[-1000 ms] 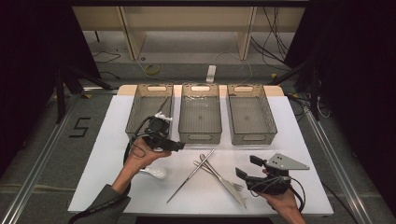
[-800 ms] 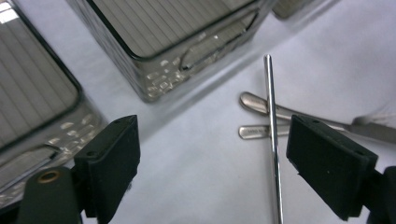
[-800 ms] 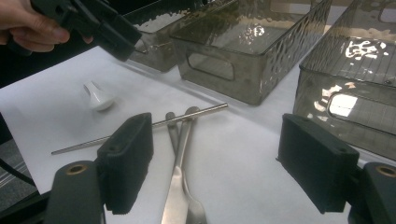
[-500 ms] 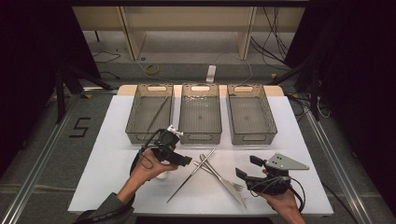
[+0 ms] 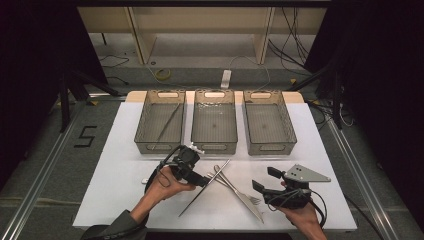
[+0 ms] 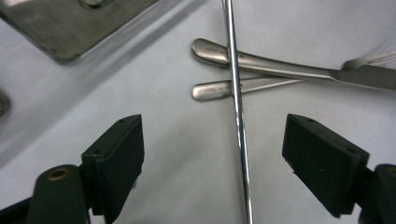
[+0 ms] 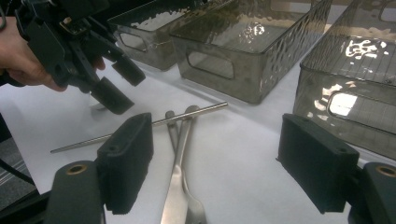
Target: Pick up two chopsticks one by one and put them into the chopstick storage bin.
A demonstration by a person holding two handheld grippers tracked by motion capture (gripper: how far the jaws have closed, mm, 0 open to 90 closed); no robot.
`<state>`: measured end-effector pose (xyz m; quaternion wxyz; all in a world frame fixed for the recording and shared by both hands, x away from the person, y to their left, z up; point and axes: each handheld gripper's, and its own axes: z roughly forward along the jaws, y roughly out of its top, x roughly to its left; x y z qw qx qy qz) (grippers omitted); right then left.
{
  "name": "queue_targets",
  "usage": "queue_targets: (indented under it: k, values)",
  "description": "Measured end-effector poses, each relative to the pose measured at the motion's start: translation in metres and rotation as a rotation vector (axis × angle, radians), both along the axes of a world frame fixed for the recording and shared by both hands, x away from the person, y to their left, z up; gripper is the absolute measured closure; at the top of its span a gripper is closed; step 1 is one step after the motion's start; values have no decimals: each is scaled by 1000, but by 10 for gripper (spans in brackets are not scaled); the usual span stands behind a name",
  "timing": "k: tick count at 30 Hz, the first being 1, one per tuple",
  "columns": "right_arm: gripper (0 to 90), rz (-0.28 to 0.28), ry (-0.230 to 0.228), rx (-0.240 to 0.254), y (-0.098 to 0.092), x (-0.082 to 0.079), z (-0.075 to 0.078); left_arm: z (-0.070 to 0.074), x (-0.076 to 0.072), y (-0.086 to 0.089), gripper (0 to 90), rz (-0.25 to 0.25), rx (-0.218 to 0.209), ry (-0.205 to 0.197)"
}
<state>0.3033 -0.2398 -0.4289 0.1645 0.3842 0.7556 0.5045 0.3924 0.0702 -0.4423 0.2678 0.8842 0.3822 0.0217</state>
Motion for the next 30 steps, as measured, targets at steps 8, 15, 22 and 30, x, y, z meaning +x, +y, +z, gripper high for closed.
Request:
queue_targets:
  k: [8,15,22,30]
  values:
    - [273,-1,-1,-1,0,0,0,-7,-6,-12,315,-44,25,9]
    - [273,-2,2,-6,0,0,-1,-14,-8,-18,481,-74,45,5]
    - [274,-1,5,-8,1,0,-1,-19,-7,-21,593,-87,50,19]
    - [274,-1,6,-9,1,0,-1,-23,-7,-26,680,-106,55,19]
